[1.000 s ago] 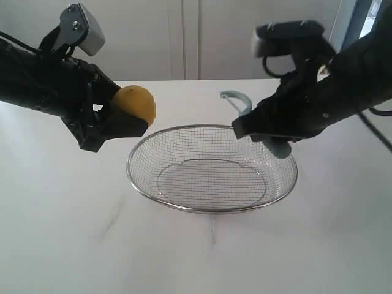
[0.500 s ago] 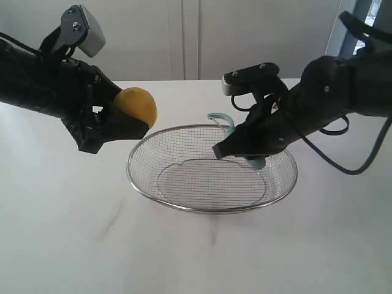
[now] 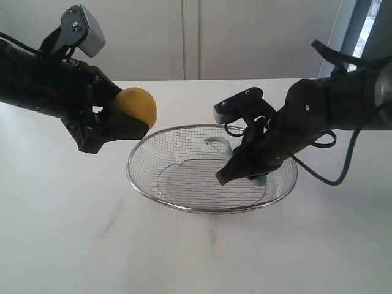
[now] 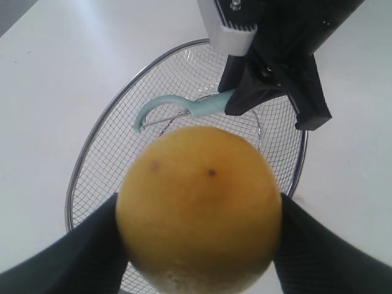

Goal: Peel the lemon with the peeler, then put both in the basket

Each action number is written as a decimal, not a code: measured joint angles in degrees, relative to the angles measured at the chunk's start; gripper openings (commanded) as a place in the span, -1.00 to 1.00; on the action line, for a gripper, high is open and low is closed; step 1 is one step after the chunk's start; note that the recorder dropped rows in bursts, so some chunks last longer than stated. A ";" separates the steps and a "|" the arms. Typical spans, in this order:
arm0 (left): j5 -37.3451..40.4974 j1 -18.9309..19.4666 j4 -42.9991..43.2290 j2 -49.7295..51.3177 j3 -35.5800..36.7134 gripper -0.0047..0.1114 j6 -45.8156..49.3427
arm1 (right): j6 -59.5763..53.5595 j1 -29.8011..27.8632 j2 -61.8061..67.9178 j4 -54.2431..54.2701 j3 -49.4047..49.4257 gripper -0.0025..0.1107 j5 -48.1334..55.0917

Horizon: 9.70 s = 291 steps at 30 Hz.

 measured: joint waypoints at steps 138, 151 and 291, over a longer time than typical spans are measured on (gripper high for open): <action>3.43 -19.08 45.37 39.05 -32.84 0.46 -49.24 | -4.92 0.00 -48.00 -0.57 4.80 -0.96 31.96; 5.34 -19.08 45.11 33.13 -33.44 0.30 -50.47 | -4.30 0.00 -48.00 -0.57 4.80 -0.96 31.96; -20.23 18.62 52.82 -81.32 60.77 -0.92 -76.31 | -4.30 -0.10 -48.00 -0.47 4.80 -0.96 29.37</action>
